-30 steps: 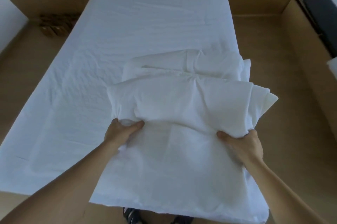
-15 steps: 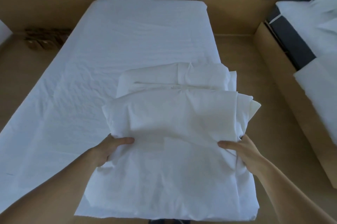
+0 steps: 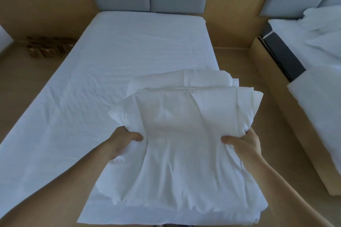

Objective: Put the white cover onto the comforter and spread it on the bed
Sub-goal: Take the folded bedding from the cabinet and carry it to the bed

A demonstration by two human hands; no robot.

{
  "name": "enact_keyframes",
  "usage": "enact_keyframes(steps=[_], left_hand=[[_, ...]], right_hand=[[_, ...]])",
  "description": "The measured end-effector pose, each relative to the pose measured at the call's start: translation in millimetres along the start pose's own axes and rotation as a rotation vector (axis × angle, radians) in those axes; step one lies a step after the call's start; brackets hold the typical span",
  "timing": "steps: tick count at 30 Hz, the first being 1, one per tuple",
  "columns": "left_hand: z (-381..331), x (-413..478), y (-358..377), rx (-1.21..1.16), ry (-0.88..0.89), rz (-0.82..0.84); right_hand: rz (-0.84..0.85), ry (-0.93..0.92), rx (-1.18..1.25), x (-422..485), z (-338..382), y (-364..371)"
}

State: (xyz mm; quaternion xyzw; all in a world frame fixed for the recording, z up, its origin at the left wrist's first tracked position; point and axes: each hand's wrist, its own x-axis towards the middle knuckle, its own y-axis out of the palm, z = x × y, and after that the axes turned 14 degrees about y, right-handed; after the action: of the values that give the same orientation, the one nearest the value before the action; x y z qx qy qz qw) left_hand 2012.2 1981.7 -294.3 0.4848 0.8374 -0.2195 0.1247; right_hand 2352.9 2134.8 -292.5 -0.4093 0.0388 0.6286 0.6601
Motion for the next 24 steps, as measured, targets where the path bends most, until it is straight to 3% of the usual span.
enact_keyframes(steps=[12,17,24], left_hand=[[-101.8,-23.4,32.7,-0.075,0.3,-0.031],[-92.4,-24.0,43.3,-0.058,0.162,-0.048],[-25.8,-61.4,83.3,0.052,-0.081,-0.081]], right_hand=[[-0.047,-0.168,0.232,-31.3,38.4,-41.7],[-0.009,-0.158,0.175,-11.1,33.6,-65.5],[-0.048,-0.132,-0.266,13.4,-16.9,-77.6]])
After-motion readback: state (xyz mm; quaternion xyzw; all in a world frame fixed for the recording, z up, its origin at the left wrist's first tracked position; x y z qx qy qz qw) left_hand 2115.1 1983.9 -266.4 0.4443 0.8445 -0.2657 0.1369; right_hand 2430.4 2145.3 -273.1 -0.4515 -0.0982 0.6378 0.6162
